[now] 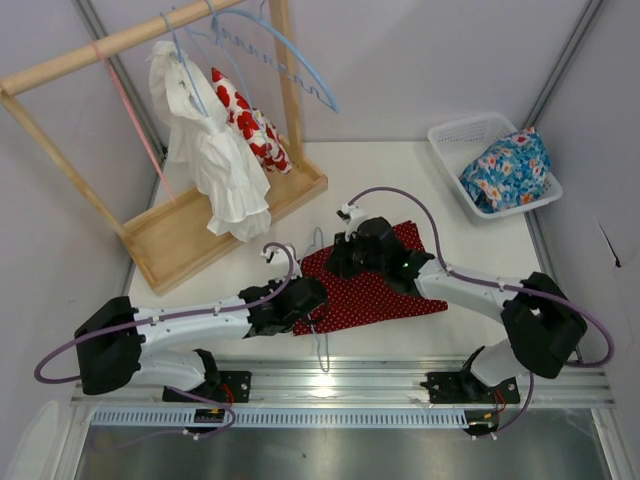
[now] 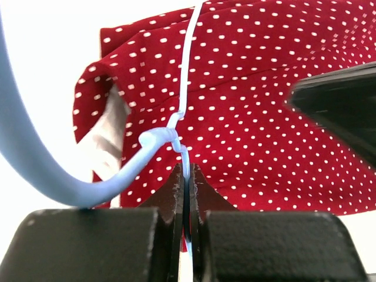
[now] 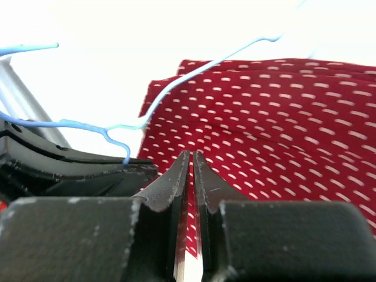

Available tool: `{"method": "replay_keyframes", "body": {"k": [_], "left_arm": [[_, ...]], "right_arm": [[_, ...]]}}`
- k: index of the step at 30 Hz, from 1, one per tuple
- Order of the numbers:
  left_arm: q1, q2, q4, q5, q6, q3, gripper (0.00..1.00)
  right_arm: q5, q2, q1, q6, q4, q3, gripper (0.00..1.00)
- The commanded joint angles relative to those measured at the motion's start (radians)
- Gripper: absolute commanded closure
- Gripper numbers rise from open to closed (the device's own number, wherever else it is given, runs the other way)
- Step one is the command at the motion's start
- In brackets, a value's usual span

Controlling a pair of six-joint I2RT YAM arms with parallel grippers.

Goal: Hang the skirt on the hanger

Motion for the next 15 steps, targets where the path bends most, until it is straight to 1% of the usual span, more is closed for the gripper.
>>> {"method": "replay_keyframes", "body": {"k": [1, 2, 5, 8, 11, 14, 15], "left_arm": [[-0.003, 0.026, 0.038, 0.012, 0.088, 0.069, 1.0], [-0.003, 0.041, 0.033, 0.012, 0.096, 0.088, 1.0], [-0.005, 0.058, 0.016, 0.018, 0.124, 0.112, 1.0], [-0.003, 0.062, 0.019, 0.029, 0.136, 0.115, 1.0], [-0.003, 0.075, 0.028, 0.035, 0.147, 0.121, 1.0], [-0.005, 0.113, 0.031, 0.038, 0.15, 0.151, 1.0], [-0.003, 0.124, 0.031, 0.041, 0.15, 0.164, 1.0]], "right_arm": [[0.156, -0.085, -0.008, -0.096, -0.178, -0.032, 0.89], [0.235, -0.097, -0.011, -0.115, -0.201, -0.045, 0.9], [0.313, -0.143, -0.057, -0.097, -0.296, -0.104, 0.94], [0.304, -0.208, -0.141, -0.046, -0.326, -0.18, 0.97], [0.334, -0.258, -0.169, -0.024, -0.335, -0.237, 0.97], [0.362, -0.254, -0.175, -0.017, -0.33, -0.263, 0.98], [0.37, -0.243, -0.177, -0.012, -0.324, -0.269, 1.0]]}}
